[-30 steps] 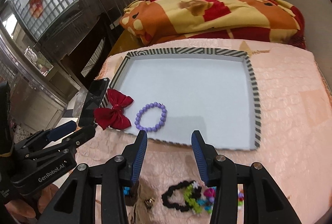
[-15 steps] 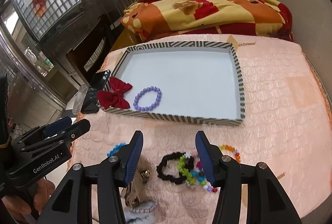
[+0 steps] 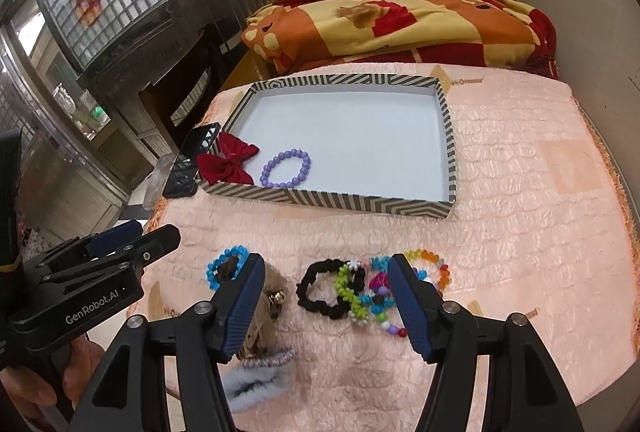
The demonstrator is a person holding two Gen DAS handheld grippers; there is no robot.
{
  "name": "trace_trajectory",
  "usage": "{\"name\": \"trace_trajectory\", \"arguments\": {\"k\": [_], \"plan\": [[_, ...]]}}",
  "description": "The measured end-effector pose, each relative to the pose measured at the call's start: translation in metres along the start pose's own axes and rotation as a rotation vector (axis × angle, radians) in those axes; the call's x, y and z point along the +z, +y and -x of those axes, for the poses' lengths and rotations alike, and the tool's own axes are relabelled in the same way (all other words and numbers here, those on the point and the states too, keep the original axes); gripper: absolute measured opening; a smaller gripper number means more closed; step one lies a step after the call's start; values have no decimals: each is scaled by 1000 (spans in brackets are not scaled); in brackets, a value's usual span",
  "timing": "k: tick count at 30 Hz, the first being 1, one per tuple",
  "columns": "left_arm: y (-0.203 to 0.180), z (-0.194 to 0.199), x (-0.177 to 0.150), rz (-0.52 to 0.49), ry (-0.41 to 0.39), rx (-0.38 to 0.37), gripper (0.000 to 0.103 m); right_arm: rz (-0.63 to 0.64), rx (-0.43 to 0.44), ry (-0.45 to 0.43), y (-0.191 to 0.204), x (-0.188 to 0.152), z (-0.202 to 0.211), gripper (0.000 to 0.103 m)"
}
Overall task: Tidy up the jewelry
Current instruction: 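Withdraw both tools from the tray back over the remaining jewelry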
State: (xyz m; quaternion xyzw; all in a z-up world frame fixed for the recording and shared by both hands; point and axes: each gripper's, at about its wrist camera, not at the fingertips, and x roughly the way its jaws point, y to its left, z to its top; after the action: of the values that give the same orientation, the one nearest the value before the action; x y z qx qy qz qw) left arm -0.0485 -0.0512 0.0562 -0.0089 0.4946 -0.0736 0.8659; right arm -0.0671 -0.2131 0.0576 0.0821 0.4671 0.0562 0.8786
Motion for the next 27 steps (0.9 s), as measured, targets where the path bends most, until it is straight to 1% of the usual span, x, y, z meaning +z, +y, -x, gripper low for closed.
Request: {"name": "trace_trajectory", "arguments": {"k": [1,2,11,19,23,27], "plan": [[0,1,-2,2,0,-1,58,1,0,1,0,-2,1,61],[-1,2,-3,5,-1,-3,59,2,2,2,-1,-3,2,61],[-5,10,-17,11,4,4,59,5,10,6,-5,-17,12,62],[-3,15,-28,24,12,1,59,31,20,33,-3,-36,16,62],[4,18,-35,42,16,9,59,35,47,67,-3,-49,11,62],[14,18,-38,68,26,21,59,41,96,131,2,-65,-2,62]]}}
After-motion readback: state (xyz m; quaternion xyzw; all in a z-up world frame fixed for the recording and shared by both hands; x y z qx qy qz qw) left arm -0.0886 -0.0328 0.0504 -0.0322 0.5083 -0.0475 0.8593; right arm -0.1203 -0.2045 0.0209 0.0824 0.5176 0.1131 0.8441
